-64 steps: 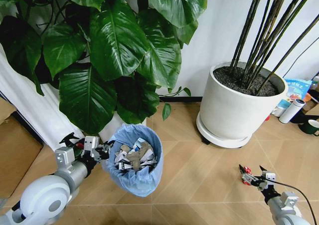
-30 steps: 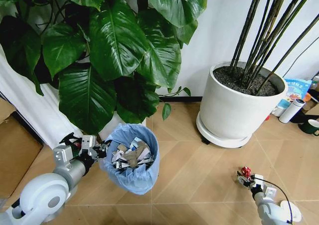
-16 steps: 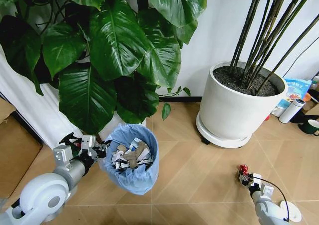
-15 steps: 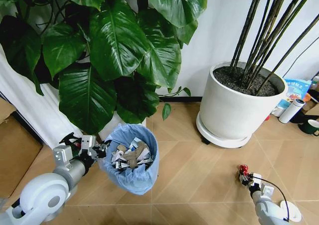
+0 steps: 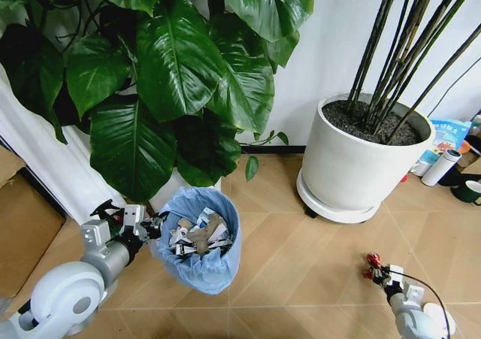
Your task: Pick up the trash bin and place the garbage on the floor into it.
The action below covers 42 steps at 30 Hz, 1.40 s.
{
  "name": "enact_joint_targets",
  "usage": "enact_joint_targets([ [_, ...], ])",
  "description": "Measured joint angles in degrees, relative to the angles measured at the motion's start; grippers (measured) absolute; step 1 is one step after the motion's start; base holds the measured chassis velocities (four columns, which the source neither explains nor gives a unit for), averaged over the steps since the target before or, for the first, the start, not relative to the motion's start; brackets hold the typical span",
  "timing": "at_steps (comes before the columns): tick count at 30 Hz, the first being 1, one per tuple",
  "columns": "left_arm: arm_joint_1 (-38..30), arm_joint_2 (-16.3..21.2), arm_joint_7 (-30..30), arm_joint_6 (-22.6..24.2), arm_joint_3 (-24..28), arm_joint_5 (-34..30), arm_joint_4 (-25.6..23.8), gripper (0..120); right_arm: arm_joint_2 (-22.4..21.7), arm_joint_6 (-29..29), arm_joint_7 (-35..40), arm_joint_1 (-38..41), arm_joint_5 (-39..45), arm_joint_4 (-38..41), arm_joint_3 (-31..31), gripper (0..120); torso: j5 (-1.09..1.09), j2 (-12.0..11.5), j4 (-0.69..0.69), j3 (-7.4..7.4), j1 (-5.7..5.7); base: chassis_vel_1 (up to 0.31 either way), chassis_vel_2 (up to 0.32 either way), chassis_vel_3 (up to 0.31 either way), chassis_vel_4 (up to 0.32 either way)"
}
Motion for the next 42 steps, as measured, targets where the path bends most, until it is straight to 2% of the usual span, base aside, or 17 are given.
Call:
enact_joint_targets([
  [7, -0.1, 0.5, 0.1, 0.0, 0.2, 0.0, -0.2, 0, -1.8, -0.1, -0.2, -5.5, 1.8, 8.0, 2.3, 10, -0.01, 0.0, 0.02, 0.0, 0.0, 0.0, 0.0, 0.0, 0.0],
  [10, -0.3, 1.6, 0.4, 0.0, 0.7, -0.3, -0.1, 0, -3.5, 4.3, -6.9, -8.5, 3.2, 14.6, 3.2, 10, -0.05, 0.0, 0.01, -0.01, 0.0, 0.0, 0.0, 0.0, 0.0],
  [11, -0.3, 1.6, 0.4, 0.0, 0.7, -0.3, -0.1, 0, -3.5, 4.3, -6.9, -8.5, 3.2, 14.6, 3.2, 10, -0.05, 0.0, 0.01, -0.01, 0.0, 0.0, 0.0, 0.0, 0.0],
  [14, -1.3, 2.6, 0.7, -0.1, 2.2, -0.9, 1.0, 0, -4.8, 12.4, -21.7, -8.7, 5.8, 18.2, 2.8, 10, -0.03, 0.0, 0.02, -0.01, 0.0, 0.0, 0.0, 0.0, 0.0],
  [15, -1.3, 2.6, 0.7, -0.1, 2.2, -0.9, 1.0, 0, -4.8, 12.4, -21.7, -8.7, 5.8, 18.2, 2.8, 10, -0.03, 0.0, 0.02, -0.01, 0.0, 0.0, 0.0, 0.0, 0.0],
  [16, -2.0, 2.8, 0.8, -0.1, 3.1, -1.0, 1.9, 0, -5.4, 15.3, -29.2, -8.5, 9.1, 20.2, 2.1, 10, 0.0, 0.0, 0.01, 0.0, 0.0, 0.0, 0.0, 0.0, 0.0],
  [19, -3.6, 2.6, 1.2, -0.1, 4.8, -1.3, 3.2, 0, -6.7, 17.7, -40.8, -7.3, 15.9, 24.9, 0.5, 10, -0.06, 0.0, 0.03, 0.0, 0.0, 0.0, 0.0, 0.0, 0.0],
  [20, -3.6, 2.6, 1.2, -0.1, 4.8, -1.3, 3.2, 0, -6.7, 17.7, -40.8, -7.3, 15.9, 24.9, 0.5, 10, -0.06, 0.0, 0.03, 0.0, 0.0, 0.0, 0.0, 0.0, 0.0],
  [22, -4.8, 2.4, 1.6, -0.2, 6.3, -1.6, 3.6, 0, -7.6, 17.0, -45.5, -6.1, 18.8, 28.9, -1.4, 10, -0.02, 0.0, 0.02, 0.0, 0.0, 0.0, 0.0, 0.0, 0.0],
  [24, -6.0, 2.5, 2.0, -0.5, 7.7, -2.0, 3.7, 0, -8.6, 15.4, -46.7, -3.7, 20.6, 33.7, -4.9, 10, -0.04, 0.0, 0.01, 0.0, 0.0, 0.0, 0.0, 0.0, 0.0],
  [25, -6.0, 2.5, 2.0, -0.5, 7.7, -2.0, 3.7, 0, -8.6, 15.4, -46.7, -3.7, 20.6, 33.7, -4.9, 10, -0.04, 0.0, 0.01, 0.0, 0.0, 0.0, 0.0, 0.0, 0.0],
  [29, -7.5, 2.7, 2.4, -0.8, 9.3, -2.5, 3.6, 0, -9.7, 12.9, -43.6, 3.4, 21.9, 41.0, -14.8, 10, -0.03, 0.0, 0.03, 0.0, 0.0, 0.0, 0.0, 0.0, 0.0],
  [30, -7.5, 2.7, 2.4, -0.8, 9.3, -2.5, 3.6, 0, -9.7, 12.9, -43.6, 3.4, 21.9, 41.0, -14.8, 10, -0.03, 0.0, 0.03, 0.0, 0.0, 0.0, 0.0, 0.0, 0.0],
  [33, -7.4, 3.1, 2.9, -1.1, 9.4, -3.0, 2.9, 0, -10.0, 10.9, -41.9, 9.1, 22.2, 42.6, -21.3, 10, -0.04, 0.0, 0.04, 0.0, 0.0, 0.0, 0.0, 0.0, 0.0],
  [35, -7.3, 3.2, 2.9, -1.2, 9.4, -3.0, 2.8, 0, -10.1, 10.7, -41.7, 10.4, 22.4, 42.6, -23.0, 10, -0.03, 0.0, 0.04, 0.0, 0.0, 0.0, 0.0, 0.0, 0.0],
  [42, -7.4, 3.3, 3.1, -1.5, 9.3, -3.8, 2.0, 0, -10.1, 10.3, -42.1, 17.0, 22.7, 39.2, -33.2, 10, -0.03, 0.0, 0.01, 0.0, 0.0, 0.0, 0.0, 0.0, 0.0],
])
